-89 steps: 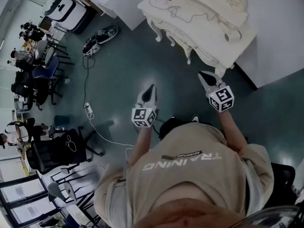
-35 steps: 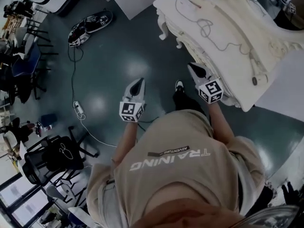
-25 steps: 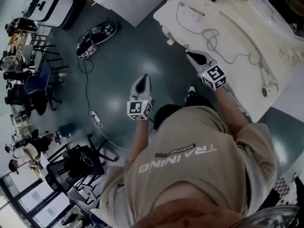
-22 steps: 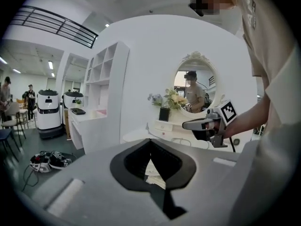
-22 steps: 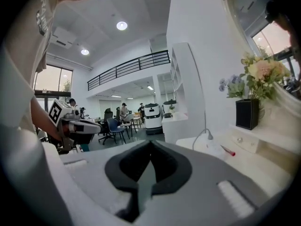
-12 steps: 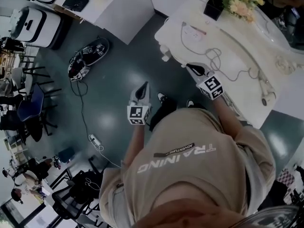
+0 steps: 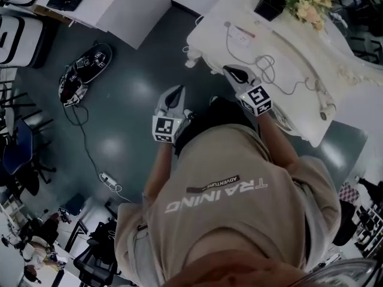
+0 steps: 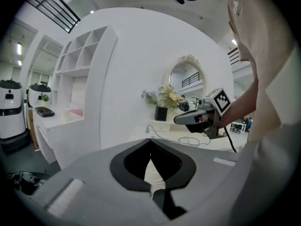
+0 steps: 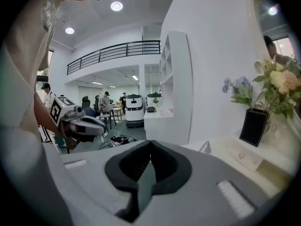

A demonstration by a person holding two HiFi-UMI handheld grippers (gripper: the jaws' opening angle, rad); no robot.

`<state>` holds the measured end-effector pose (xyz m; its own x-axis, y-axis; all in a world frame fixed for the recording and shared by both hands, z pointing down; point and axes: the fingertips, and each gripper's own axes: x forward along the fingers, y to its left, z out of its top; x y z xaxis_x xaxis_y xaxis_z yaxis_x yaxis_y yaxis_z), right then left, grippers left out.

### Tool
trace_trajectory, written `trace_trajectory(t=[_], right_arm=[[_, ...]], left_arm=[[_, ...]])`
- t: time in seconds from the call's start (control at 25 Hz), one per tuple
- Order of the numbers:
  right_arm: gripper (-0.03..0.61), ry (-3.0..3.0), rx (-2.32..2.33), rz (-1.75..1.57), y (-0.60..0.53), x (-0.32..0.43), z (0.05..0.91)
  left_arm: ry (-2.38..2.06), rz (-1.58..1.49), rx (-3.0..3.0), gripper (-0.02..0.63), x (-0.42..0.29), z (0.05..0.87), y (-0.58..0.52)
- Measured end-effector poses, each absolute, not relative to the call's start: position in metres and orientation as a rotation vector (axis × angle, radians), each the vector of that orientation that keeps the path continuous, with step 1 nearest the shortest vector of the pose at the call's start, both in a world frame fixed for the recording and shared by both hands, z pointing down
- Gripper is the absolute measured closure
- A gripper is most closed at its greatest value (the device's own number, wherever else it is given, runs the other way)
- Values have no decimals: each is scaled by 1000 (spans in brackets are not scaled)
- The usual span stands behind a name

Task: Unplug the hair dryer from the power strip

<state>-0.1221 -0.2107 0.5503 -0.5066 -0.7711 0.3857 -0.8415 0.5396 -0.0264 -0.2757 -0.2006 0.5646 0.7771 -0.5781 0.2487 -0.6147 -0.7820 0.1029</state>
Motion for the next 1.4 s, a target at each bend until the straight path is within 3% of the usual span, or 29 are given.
trace_trajectory(t=[0.24, 0.68, 1.08, 1.28, 1.36, 1.4], right_arm=[[574, -2398, 1472, 369, -251, -78, 572], [574, -2349, 1689, 323, -343, 37, 591], [574, -2252, 1544, 544, -377, 50, 638], [569, -2104, 1563, 537, -401, 48, 652], [503, -2042, 1509, 533, -407, 44, 663], [503, -2024, 1488, 529, -412, 41, 666]], left_arm=[[-763, 403, 2834, 607, -236, 583, -252], [-339, 683, 3028, 609, -93, 563, -372], [-61, 730, 2858, 609, 12, 609, -431], [145, 903, 2850, 607, 31, 649, -452], [214, 966, 2831, 607, 29, 663, -458], [247, 981, 2824, 607, 27, 669, -463]])
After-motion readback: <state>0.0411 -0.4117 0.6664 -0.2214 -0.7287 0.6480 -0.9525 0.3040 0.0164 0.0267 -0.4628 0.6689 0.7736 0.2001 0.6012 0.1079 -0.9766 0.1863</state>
